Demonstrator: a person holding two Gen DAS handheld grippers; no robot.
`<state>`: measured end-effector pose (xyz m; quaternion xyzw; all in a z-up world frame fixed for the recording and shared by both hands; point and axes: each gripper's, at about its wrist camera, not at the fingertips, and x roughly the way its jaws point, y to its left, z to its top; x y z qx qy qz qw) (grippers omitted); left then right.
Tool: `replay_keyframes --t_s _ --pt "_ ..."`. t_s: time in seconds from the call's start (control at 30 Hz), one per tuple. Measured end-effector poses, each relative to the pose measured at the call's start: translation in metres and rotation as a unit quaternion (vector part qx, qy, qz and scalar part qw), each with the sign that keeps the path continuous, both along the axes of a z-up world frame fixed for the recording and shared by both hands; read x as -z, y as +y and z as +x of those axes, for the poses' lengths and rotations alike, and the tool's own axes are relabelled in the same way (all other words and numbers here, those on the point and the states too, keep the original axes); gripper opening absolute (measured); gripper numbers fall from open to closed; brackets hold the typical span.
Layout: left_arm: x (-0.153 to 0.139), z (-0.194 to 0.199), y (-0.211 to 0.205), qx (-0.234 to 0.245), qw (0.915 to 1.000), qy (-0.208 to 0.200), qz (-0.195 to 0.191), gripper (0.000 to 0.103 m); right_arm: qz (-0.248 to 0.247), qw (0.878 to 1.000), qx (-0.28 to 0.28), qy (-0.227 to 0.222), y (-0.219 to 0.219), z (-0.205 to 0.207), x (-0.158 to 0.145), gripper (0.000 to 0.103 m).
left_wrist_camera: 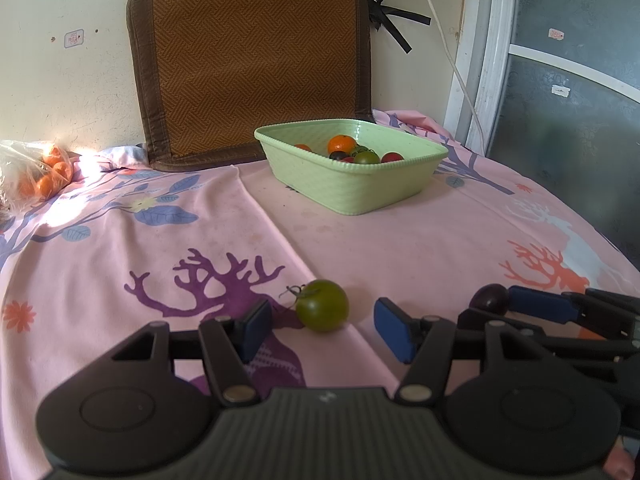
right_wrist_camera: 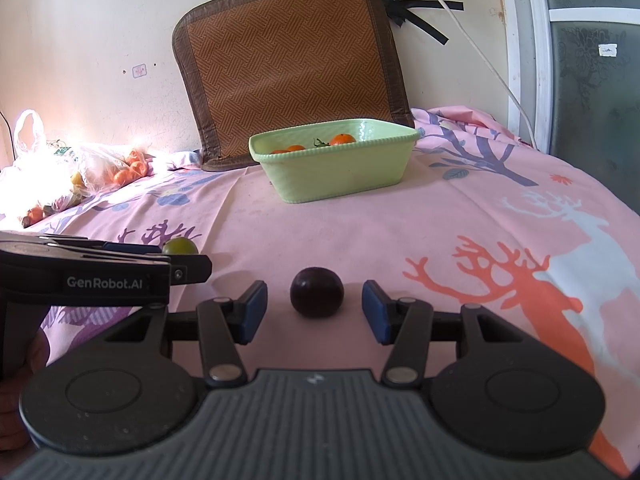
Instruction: Organize fruits
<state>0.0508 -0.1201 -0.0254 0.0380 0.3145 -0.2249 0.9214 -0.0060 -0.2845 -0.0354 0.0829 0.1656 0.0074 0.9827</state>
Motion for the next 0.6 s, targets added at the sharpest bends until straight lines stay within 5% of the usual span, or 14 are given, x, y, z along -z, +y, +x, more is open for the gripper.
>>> replay_keyframes --t_s 0.6 --pt "0.0000 -0.0004 -0.0008 0.001 1.0000 -0.001 0.000 0.058 0.000 1.000 0.000 0.000 -0.0008 -0.0007 0.0003 0.055"
